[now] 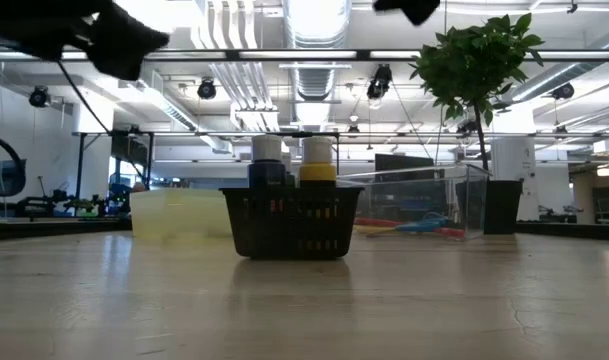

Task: Pick & Place Paint Supplies
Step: Return to Home Position

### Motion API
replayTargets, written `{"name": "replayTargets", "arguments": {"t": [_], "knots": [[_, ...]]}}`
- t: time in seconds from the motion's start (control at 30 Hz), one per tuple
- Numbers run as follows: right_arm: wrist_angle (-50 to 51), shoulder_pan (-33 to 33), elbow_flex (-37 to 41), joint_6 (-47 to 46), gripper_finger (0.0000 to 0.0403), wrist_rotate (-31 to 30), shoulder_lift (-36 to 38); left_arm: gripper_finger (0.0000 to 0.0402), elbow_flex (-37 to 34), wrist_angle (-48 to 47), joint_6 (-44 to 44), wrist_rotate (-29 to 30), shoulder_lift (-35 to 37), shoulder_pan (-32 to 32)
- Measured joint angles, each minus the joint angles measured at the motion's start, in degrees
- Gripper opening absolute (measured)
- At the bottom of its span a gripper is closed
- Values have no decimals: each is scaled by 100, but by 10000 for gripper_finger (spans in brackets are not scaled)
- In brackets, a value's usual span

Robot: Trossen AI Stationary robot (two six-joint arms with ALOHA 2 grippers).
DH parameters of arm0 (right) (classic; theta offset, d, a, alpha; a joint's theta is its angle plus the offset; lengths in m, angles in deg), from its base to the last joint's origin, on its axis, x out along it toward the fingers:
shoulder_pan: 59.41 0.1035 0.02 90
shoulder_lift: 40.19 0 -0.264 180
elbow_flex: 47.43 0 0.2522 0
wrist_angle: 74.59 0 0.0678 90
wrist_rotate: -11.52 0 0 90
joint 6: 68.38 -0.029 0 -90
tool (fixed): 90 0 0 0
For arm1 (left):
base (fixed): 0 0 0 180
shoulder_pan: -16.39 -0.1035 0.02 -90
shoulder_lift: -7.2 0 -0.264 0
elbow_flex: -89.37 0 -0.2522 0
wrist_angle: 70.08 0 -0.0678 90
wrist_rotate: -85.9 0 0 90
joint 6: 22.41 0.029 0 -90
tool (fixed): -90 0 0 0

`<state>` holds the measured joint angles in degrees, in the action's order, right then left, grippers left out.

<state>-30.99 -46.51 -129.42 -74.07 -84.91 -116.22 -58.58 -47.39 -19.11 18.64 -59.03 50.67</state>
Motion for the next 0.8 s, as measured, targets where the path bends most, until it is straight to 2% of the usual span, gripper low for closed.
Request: {"name": "replayTargets", "arguments": {"t": [0.03, 0.1, 0.23, 0.33, 0.4, 0.57, 0.8], "knots": [[-93, 137, 0, 2, 162, -55, 0, 287, -249, 647, 53, -291, 61, -178], [-248, 366, 0, 4, 162, -185, -20, 287, -601, 1206, -60, -871, 200, -647], [-308, 696, 4, -10, 162, -413, -57, 287, -889, 1175, -301, -1846, 411, -1571], [-316, 838, 10, -93, 162, -420, -57, 287, -931, 1055, -86, -2286, 709, -1919], [-308, 930, 23, -171, 162, -422, -57, 287, -932, 544, -25, -2283, 1091, -1980], [-323, 1201, 65, -232, 162, -425, -53, 287, -952, -1353, -62, -1699, 2488, -1992], [-369, 1454, 127, -526, 162, -425, -59, 287, -1780, -919, 76, -1633, 4016, -1999]]}}
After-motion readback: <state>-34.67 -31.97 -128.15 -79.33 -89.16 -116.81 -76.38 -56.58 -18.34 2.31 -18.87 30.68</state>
